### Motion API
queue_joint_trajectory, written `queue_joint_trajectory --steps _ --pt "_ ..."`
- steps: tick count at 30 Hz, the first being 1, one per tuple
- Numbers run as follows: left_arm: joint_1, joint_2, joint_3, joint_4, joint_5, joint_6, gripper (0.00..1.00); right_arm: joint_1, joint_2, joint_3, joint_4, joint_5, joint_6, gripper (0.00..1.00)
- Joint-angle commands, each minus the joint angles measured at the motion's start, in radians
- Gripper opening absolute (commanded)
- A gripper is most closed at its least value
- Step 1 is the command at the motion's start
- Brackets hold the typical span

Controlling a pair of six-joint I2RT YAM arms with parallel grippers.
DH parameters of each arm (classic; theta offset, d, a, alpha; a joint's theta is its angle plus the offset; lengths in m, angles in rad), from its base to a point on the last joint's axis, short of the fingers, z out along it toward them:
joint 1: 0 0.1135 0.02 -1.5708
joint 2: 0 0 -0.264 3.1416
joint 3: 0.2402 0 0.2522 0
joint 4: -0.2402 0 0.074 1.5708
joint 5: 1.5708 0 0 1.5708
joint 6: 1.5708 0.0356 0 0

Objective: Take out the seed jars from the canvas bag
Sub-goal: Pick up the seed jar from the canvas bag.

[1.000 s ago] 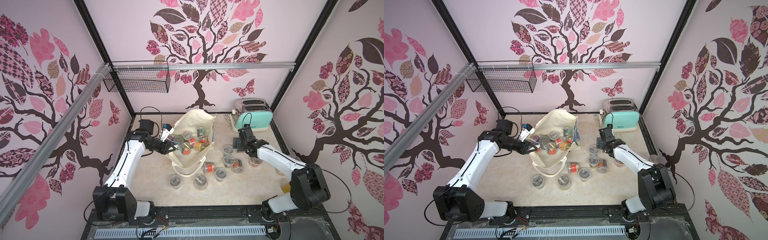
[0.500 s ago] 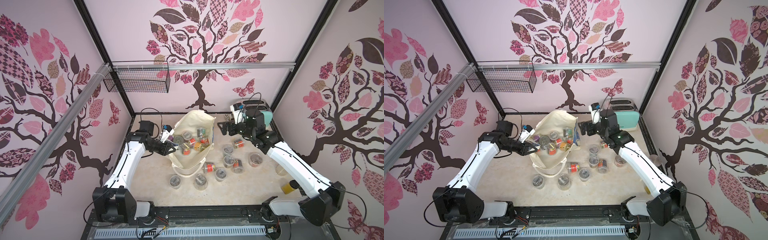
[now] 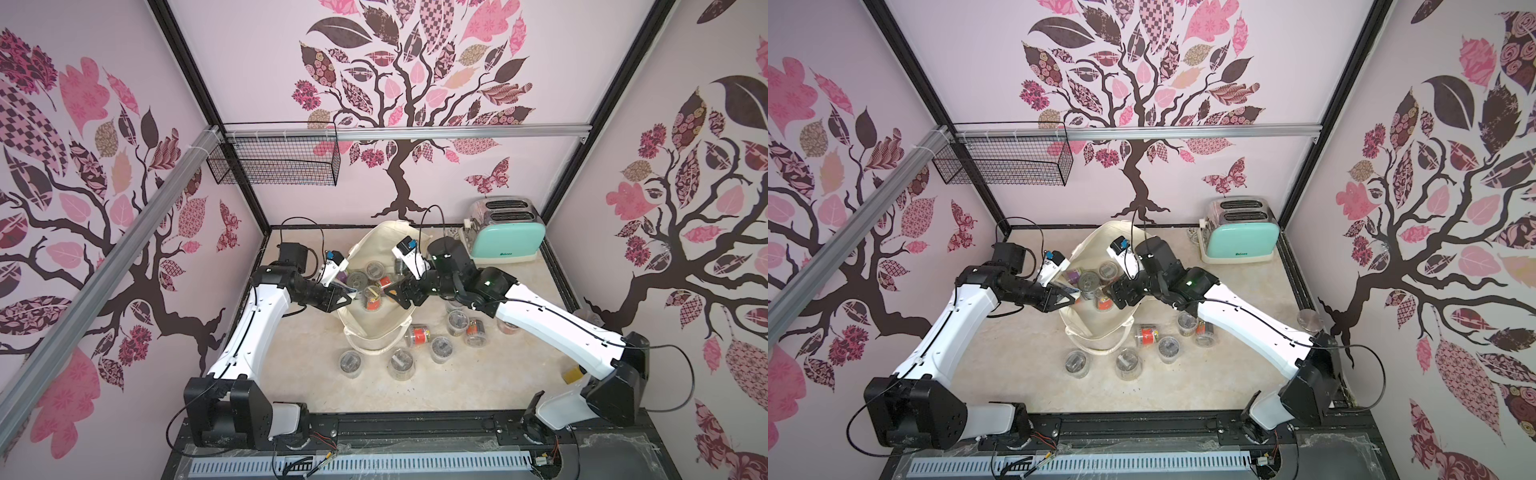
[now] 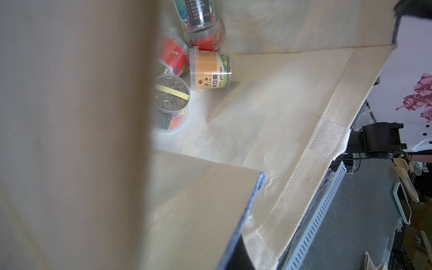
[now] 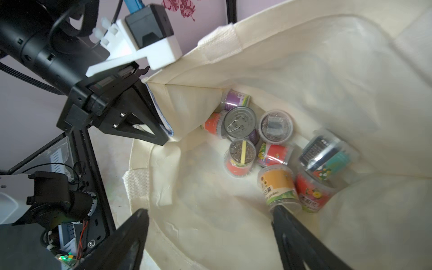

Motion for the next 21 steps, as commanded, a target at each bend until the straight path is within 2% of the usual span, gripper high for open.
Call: queue_joint_trajectory --steps 1,6,10,13,15,21 --pt "-0.002 -0.021 -0.007 -0.011 0.032 0.012 0.00 0.016 0.076 0.062 -0.027 0.087 0.139 0.83" --pt "-0.002 -0.028 -0.001 -0.013 0.027 0.012 0.00 0.035 0.181 0.109 -0.062 0.165 0.270 0.81" --pt "-0.002 -0.041 -0.016 -0.008 0.031 0.017 0.00 0.074 0.297 0.217 -0.140 0.233 0.283 0.81" --pt "-0.002 -0.038 -0.008 -0.007 0.026 0.016 0.00 0.085 0.395 0.319 -0.217 0.313 0.373 0.80" --pt "-0.002 -0.035 0.000 -0.015 0.026 0.016 0.00 0.085 0.456 0.380 -0.259 0.333 0.410 0.81" --pt "-0.002 -0.029 0.008 -0.017 0.025 0.012 0.00 0.086 0.564 0.433 -0.262 0.411 0.455 0.85"
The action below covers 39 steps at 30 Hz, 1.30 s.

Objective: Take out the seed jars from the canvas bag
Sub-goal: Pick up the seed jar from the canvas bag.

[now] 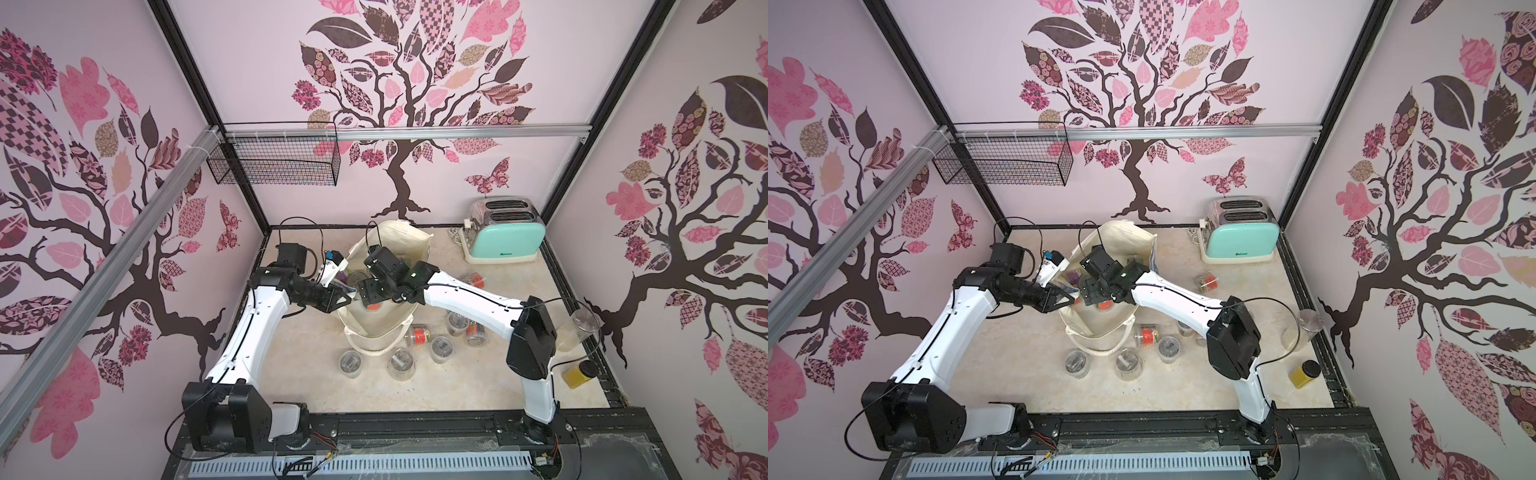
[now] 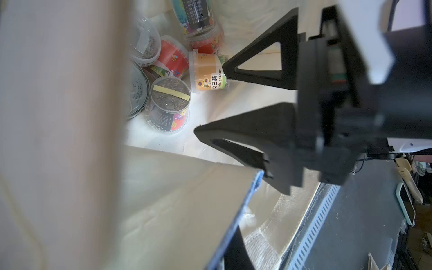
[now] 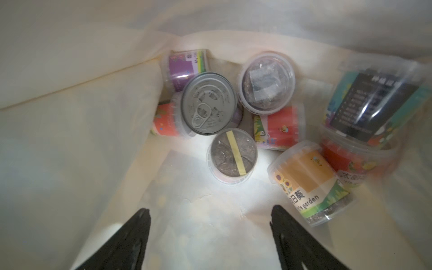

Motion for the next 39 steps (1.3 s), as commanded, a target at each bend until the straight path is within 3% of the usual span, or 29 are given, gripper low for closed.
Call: queue_joint_trajectory --steps 1,15,26,39 --pt "-0.003 -0.008 0.014 -0.024 0.026 0.012 0.00 -0.003 0.075 0.044 -0.048 0.071 0.050 0.85" --pt "-0.002 0.004 0.018 -0.029 0.020 0.012 0.00 -0.017 0.218 0.094 0.029 0.064 0.055 0.87" --pt "-0.003 0.033 0.027 -0.032 0.030 0.012 0.00 -0.027 0.247 0.015 0.160 0.084 0.009 0.83" --pt "-0.002 0.029 0.016 -0.031 0.032 0.017 0.00 -0.027 0.239 0.022 0.189 0.101 -0.047 0.68"
